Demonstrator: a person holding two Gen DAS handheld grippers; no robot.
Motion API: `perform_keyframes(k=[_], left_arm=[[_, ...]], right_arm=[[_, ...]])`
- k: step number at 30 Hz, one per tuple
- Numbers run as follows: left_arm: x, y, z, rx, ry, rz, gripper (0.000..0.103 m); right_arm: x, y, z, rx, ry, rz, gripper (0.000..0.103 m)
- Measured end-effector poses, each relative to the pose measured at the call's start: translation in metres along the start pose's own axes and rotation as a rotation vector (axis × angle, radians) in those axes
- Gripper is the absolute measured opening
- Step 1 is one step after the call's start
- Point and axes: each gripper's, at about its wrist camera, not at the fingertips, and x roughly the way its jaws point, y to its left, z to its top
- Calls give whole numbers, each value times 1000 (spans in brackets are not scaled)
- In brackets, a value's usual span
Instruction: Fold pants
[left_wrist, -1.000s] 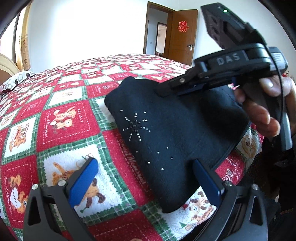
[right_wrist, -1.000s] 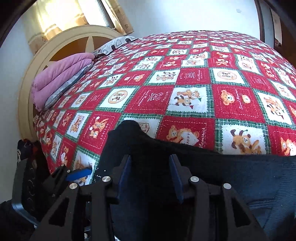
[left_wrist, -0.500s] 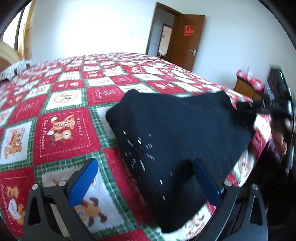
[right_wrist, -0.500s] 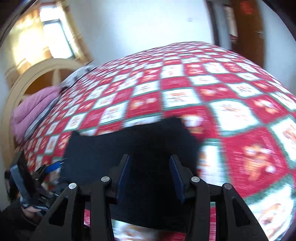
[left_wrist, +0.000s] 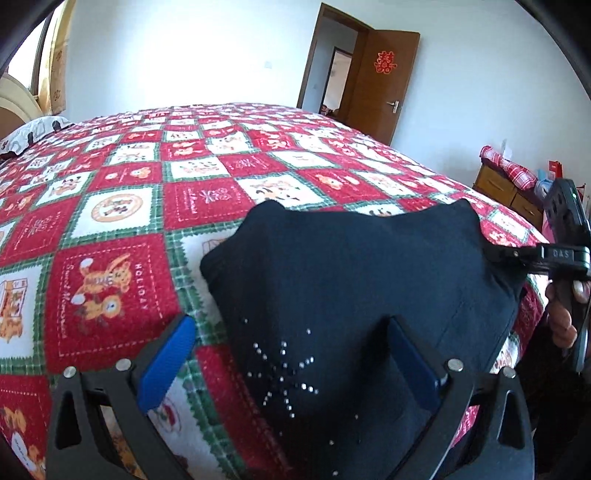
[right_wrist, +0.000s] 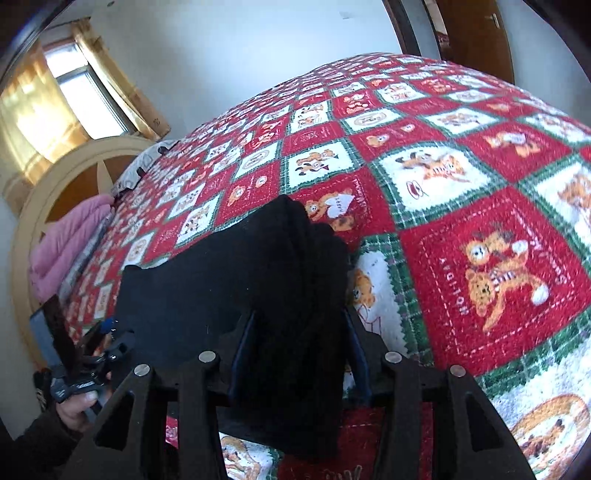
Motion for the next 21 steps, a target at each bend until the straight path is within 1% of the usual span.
perform_keyframes(k=[5,9,12,13,14,16,17,18,19,20,21], left_arm=[[-3,5,-2,-6,14,-31,103],[-2,1,-1,9,30,-25,103],[-1,2,-1,8,26,-32,103],[-1,1,-1,6,22,-33,103],[-1,1,-1,4,18,-34,103],[-4,2,-1,-17,4,-45,92],[-7,3,0,-29,0,-66,74],[-9,5,1,-49,1,-93,66],[-10,6,2,-63,0,-108,60],[-10,6,2,-67,2,-121,51],[-11,7,1,-72,0,-121,44]], right_arm=[[-7,-3,-8,36,31,12,48],[-8,-2,-12,42,58,9,48],[-13,-4,-16,62,61,28,48],[-12,-5,-17,66,58,35,47],[-11,-6,-18,73,54,47,40],[-6,-9,-21,104,56,123,32],[-8,-10,-22,110,50,141,30],[-10,-9,-21,105,38,158,29],[-12,-10,-22,109,32,169,28],[-13,-10,-22,111,28,177,27],[-14,-10,-21,111,23,181,27]])
